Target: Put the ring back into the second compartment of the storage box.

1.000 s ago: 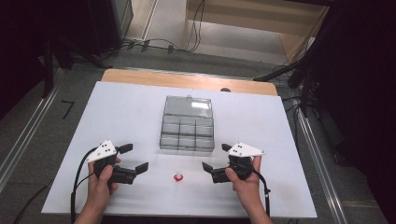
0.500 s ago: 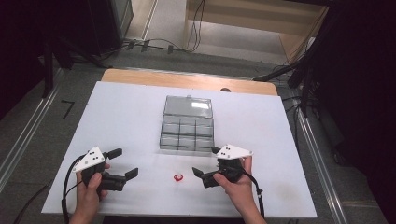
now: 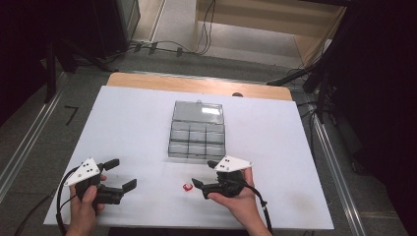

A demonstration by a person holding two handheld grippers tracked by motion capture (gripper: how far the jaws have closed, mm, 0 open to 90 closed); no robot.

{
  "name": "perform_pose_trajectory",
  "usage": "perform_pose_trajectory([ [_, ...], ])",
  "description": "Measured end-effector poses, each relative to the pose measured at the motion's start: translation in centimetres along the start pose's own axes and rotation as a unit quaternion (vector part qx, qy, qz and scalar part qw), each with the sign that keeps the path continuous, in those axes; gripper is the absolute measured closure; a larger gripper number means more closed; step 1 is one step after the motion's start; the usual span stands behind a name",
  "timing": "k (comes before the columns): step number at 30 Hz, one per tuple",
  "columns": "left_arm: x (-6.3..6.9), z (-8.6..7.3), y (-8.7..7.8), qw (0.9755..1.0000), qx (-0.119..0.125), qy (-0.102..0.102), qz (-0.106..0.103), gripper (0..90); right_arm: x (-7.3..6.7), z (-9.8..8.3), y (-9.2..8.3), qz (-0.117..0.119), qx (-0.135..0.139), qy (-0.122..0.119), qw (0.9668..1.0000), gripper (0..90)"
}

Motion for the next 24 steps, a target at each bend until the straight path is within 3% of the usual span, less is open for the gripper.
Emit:
perform_pose_trajectory([
  [9, -0.2, -0.1, 0.1, 1.0000, 0.001, 0.000, 0.000, 0.0, -0.7, -0.2, 1.3, 0.007, -0.006, 0.019, 0.9998, 40.8],
  [24, 0.1, -0.3, 0.4, 1.0000, -0.006, 0.007, -0.004, 0.0, -1.3, -1.0, 2.6, 0.022, -0.021, 0.035, 0.9989, 53.2],
])
Point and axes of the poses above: each handheld gripper's, and its own axes: y roughly forward along the jaws, z roughly out of its top, x roughly to its right, the point moved 9 cm from there along y, roughly forward along the jaws, and after that the axes turned 12 degrees about z, right-handed, at the moved point
